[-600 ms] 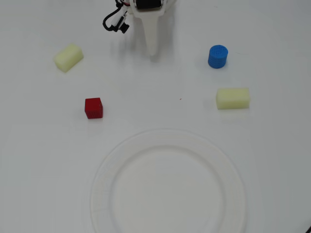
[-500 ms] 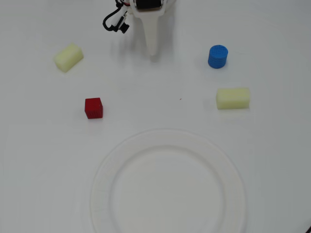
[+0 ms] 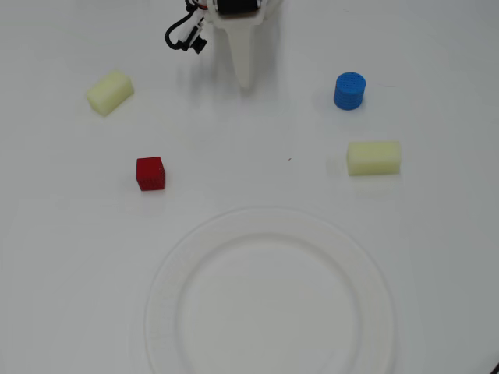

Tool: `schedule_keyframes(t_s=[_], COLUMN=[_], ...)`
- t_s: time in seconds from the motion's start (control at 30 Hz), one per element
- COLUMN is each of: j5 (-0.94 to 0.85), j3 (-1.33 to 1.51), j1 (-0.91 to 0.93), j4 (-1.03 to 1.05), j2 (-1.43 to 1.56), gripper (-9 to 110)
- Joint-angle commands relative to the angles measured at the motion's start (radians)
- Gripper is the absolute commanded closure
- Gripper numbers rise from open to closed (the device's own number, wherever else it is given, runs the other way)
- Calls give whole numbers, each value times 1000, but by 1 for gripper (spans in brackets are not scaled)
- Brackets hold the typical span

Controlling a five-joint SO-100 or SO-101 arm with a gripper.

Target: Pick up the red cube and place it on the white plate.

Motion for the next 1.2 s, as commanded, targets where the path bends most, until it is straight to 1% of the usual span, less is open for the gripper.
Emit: schedule_keyframes(t_s=[0.0,0.07,0.2,0.27,0.4,0.43,0.47,0.5,0.67,0.73,0.9,1.07,1.17], j5=[15,18,9,-26,-66,-106,-189,-215,-253,-264,-285,-288,-318], j3=[-67,-160,-469,-584,-749,-787,-821,-864,-1149,-1229,-1427,-1571,-1646], j1=[40,41,57,63,77,84,106,130,202,235,328,388,396], j4=[-25,-29,-48,-48,-54,-48,-48,-52,18,17,25,48,64], j2=[0,-100,-614,-765,-884,-916,-942,-980,-1348,-1451,-1669,-1741,-1786], gripper=[101,102,101,101,101,101,100,101,101,98,87,78,77])
